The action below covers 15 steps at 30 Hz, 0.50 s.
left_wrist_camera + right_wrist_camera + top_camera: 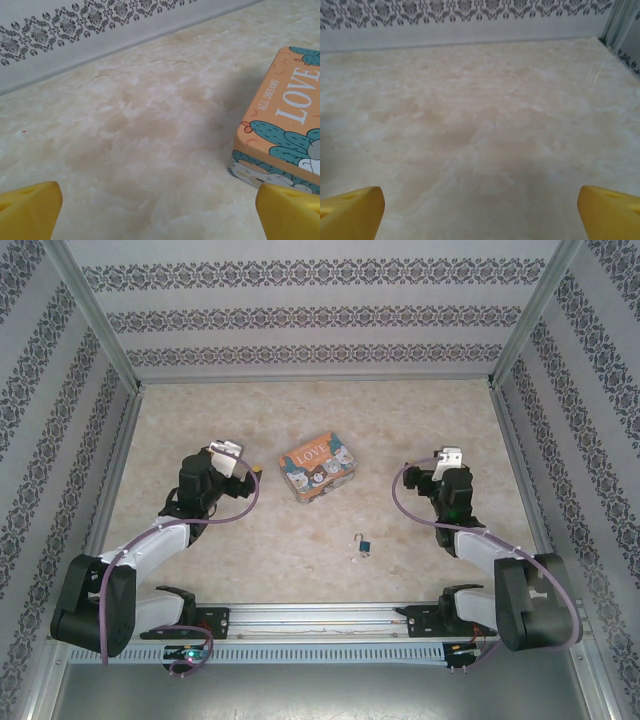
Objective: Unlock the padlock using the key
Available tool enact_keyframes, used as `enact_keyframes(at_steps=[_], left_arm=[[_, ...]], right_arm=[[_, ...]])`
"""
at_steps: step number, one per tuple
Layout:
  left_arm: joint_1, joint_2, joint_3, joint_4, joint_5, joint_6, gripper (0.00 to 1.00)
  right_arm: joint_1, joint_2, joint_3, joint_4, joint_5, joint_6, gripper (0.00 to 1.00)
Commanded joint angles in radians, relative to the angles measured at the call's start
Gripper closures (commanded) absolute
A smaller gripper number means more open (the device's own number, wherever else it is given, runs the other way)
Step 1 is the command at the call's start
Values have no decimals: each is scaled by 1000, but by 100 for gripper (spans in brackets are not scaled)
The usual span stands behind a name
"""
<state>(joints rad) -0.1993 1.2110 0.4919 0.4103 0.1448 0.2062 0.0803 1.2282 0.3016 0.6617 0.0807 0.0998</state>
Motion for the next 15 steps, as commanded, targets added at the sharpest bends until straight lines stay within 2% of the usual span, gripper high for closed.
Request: enact_keyframes(at_steps=[1,9,15], left_arm=[[14,-16,-24,52,-28,48,1],[14,9,-44,103,-7,51,1],[16,18,-44,107,-5,55,1]], right_arm=[[-13,18,-45,164,-23,-19,2],[-28,40,-74,272,-48,-93,2],[-78,112,-74,361,-112,-75,1]])
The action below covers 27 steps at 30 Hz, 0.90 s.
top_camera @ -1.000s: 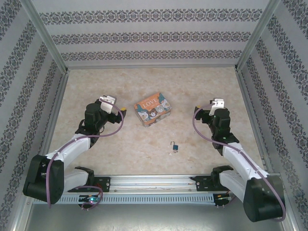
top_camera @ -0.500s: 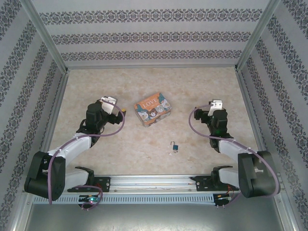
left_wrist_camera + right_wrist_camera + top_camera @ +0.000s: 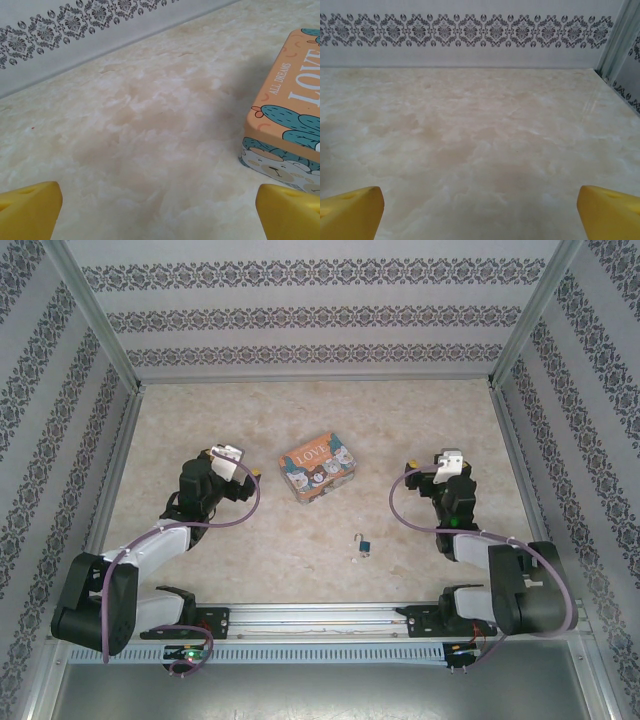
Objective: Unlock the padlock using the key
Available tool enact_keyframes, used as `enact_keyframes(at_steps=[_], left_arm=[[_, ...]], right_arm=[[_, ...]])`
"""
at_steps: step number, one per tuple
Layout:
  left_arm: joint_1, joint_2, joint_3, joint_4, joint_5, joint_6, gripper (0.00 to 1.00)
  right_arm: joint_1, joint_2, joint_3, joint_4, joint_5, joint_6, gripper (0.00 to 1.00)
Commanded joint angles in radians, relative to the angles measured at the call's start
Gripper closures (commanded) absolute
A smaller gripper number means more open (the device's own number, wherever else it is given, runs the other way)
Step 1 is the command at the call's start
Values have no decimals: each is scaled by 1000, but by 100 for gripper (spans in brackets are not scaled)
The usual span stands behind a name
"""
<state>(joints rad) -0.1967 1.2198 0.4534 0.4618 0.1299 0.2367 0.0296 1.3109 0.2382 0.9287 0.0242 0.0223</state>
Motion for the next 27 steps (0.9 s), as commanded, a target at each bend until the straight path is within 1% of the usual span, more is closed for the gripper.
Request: enact_keyframes(at_steps=[1,5,12,16,18,20,23,27], left_arm=[[13,11,-6,57,12,24,1],[16,13,-7,62,16,18,1],[18,18,-8,69,27,7,1],[19,16,-9,74,21,-1,1],[19,13,-9,79,18,-9,1],[19,5,-9,77,10,-17,1],[21,-15,-10,72,-16,-24,1],[23,-54,1,27,-101,-64,1]], right_arm=[[-35,45,-14,116,-67,10,2],[-51,121,-39,233,-107,17,2],[-64,254,-20,347,-162,25,2],[-82,232,11,251,-164,48,2],[-98,238,64,164,-161,71,2],[-77,226,99,69,-116,50,2],[-59,225,125,46,-86,38,1],[-53,225,129,42,-74,35,2]])
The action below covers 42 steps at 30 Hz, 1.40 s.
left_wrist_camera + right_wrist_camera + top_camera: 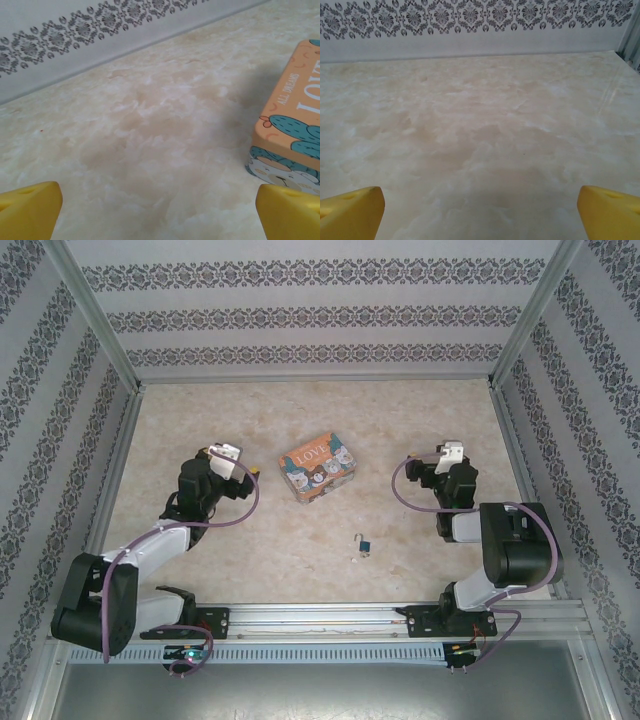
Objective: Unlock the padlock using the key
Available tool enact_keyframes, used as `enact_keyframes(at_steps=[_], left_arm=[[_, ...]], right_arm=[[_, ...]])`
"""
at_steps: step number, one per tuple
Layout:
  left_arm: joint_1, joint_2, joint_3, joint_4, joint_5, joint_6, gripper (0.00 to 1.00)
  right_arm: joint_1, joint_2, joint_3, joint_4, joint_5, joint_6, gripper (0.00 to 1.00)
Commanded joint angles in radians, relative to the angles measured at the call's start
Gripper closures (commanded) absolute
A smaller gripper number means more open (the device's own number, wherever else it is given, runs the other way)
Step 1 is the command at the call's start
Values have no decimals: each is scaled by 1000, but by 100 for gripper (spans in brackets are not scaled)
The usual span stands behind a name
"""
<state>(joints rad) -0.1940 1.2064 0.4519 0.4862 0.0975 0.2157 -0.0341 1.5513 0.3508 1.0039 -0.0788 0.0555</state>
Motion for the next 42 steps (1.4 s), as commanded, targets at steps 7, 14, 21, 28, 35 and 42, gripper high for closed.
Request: enact_keyframes(at_steps=[7,14,21,28,35,42], left_arm=[[25,-116,-5,-61,-219,-195,1],[24,-132,-111,10,-426,-222,1],[40,-116,-156,38,-502,-188,1],[56,-38,-165,97,-475,-183,1],[83,58,-174,279,-375,-137,1],[91,156,-176,456,-249,-174,1]], right_arm=[[17,-17,19,-39,39,-4,2],[29,-19,22,-47,54,-13,2],[29,-17,24,-48,54,-14,2],[30,-18,24,-50,54,-13,2],[30,-17,24,-50,54,-13,1],[30,-17,24,-50,53,-13,2]])
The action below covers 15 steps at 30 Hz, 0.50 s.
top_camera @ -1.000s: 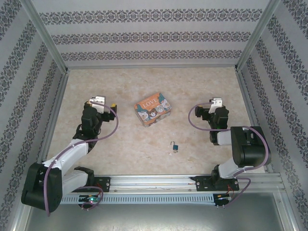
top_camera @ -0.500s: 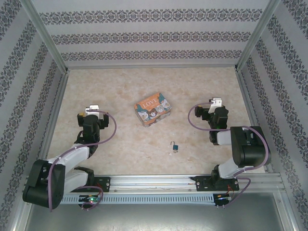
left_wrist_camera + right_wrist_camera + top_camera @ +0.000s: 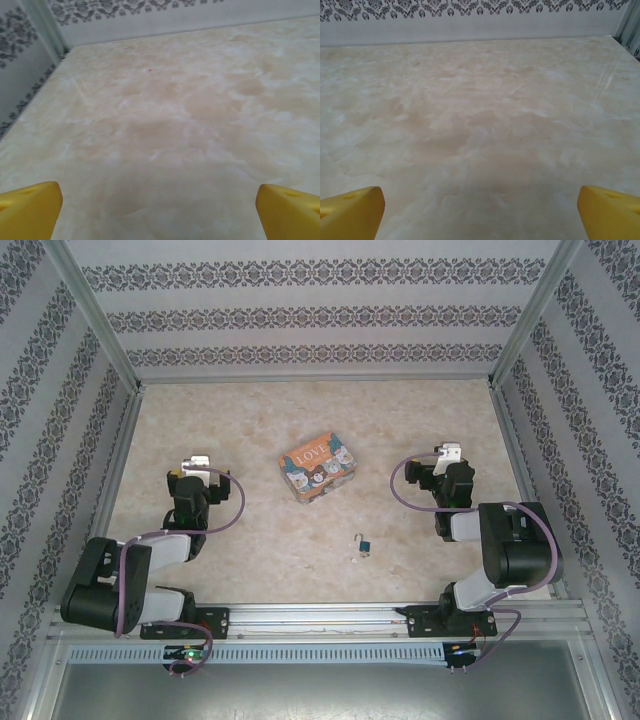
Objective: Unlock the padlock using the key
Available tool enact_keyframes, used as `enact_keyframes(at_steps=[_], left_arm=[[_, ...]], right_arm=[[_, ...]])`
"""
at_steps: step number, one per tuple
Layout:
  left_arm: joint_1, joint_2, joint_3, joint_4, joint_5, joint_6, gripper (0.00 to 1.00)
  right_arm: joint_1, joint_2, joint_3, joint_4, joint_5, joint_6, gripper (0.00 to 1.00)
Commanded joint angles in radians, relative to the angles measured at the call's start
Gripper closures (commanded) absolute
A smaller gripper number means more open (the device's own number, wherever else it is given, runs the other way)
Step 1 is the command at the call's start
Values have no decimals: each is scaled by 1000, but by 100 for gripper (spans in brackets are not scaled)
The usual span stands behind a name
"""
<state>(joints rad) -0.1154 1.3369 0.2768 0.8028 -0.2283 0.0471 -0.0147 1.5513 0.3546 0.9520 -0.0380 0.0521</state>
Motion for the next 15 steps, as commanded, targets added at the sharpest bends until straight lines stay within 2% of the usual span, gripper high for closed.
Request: enact_keyframes(at_steps=[1,8,13,15], left_arm=[[14,43,2,158,89,8,1],[24,181,-21,338,121,25,1],[38,327,-82,617,136,20,1],[41,304,-93,596,131,5,1]], right_arm=[[10,-19,20,2,13,-12,2],[10,-18,20,2,13,-12,2],[10,-19,20,2,14,-12,2],[10,-18,20,2,13,-12,2]])
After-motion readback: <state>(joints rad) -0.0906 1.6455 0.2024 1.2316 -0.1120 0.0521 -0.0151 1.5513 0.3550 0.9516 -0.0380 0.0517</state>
